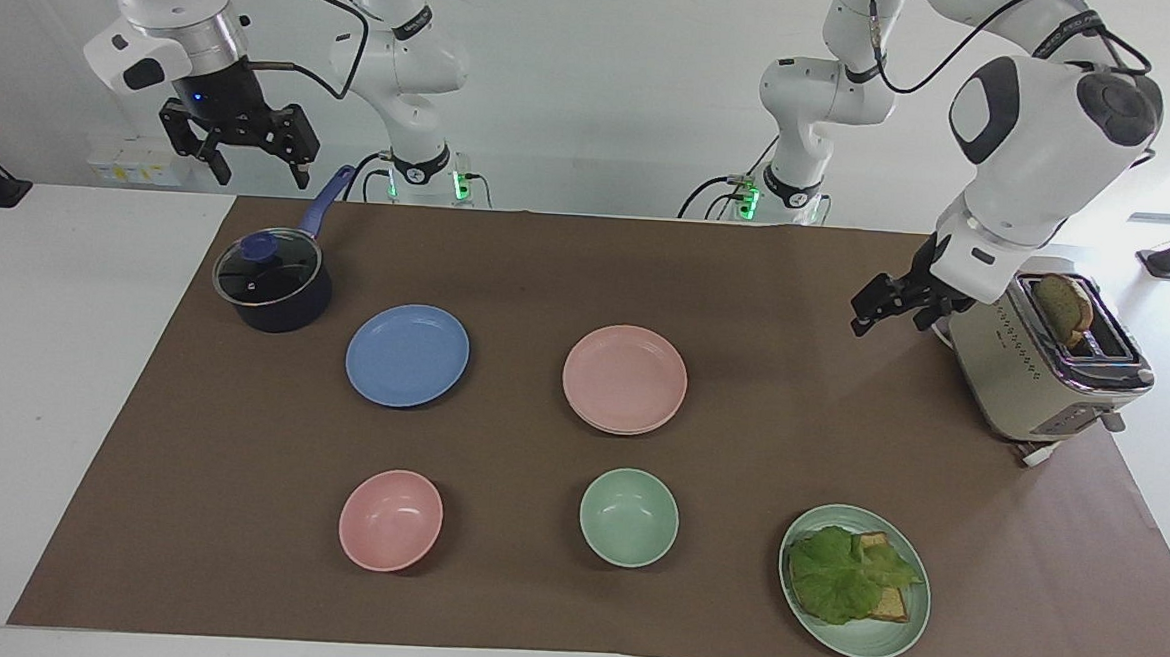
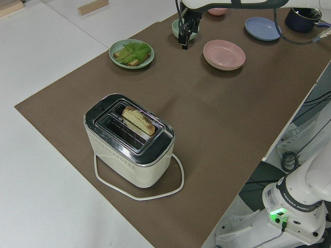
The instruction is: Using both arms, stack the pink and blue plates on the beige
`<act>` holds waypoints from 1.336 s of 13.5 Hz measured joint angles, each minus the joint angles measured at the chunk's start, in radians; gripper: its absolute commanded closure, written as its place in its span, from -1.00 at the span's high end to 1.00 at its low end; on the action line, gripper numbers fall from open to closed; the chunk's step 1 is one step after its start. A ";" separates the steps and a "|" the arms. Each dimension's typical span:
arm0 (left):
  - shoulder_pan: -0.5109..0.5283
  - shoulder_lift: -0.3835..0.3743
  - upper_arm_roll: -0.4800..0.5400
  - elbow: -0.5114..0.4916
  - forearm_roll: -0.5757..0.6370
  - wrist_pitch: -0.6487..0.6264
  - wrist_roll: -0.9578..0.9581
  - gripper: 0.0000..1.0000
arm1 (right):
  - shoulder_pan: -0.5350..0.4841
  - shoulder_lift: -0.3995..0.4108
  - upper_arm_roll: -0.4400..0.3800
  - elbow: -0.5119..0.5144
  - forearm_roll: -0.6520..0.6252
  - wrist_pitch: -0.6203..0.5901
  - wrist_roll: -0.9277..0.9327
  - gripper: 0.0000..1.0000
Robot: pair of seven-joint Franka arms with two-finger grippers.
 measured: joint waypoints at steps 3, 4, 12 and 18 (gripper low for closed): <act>0.043 -0.019 0.001 0.018 0.017 -0.044 0.095 1.00 | 0.000 0.000 0.000 0.000 0.000 0.000 0.000 1.00; 0.057 -0.035 0.001 0.020 0.020 -0.065 0.126 1.00 | 0.000 0.000 0.000 0.000 0.000 0.000 0.000 1.00; 0.090 -0.108 -0.001 -0.001 0.035 -0.128 0.186 1.00 | 0.000 0.000 0.000 0.000 0.000 0.000 0.000 1.00; 0.090 -0.108 -0.003 -0.003 0.061 -0.127 0.210 1.00 | 0.000 0.000 0.000 0.000 0.000 0.000 0.000 1.00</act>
